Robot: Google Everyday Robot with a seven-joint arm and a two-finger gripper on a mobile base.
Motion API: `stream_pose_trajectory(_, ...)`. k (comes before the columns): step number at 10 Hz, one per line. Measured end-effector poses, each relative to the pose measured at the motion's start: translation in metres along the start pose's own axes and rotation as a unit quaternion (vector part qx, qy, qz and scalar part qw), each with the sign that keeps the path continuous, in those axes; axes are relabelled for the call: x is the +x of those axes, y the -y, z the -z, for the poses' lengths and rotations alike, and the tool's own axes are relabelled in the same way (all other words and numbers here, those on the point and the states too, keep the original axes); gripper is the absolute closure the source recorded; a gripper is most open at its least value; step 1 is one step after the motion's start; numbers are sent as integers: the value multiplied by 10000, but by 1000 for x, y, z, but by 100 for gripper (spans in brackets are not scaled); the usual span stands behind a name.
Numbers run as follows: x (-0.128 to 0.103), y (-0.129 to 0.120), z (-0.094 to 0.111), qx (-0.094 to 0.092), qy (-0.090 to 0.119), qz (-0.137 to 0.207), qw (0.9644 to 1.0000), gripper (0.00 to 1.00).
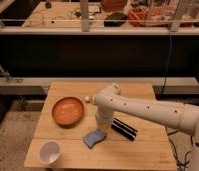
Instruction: Wipe the white sponge on the table
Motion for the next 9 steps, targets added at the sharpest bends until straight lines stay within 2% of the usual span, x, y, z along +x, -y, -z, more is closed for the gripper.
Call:
stream_pose_trajectory(1, 0, -1, 2, -8, -8, 43, 10000, 30)
stream_pose_trajectory(4, -2, 7, 5, -40, 21, 240, 9997, 21)
stream_pose_trajectory(6, -2, 12, 7, -36, 37, 358, 9993, 20)
stream_pose_trajectory(7, -3, 10, 9, 17, 65, 292, 9996, 20)
stream_pose_trajectory(8, -8, 0, 17, 339, 174, 61, 9993, 20)
stream_pose_trajectory(9, -18, -10, 27, 805, 305, -180, 9961, 20)
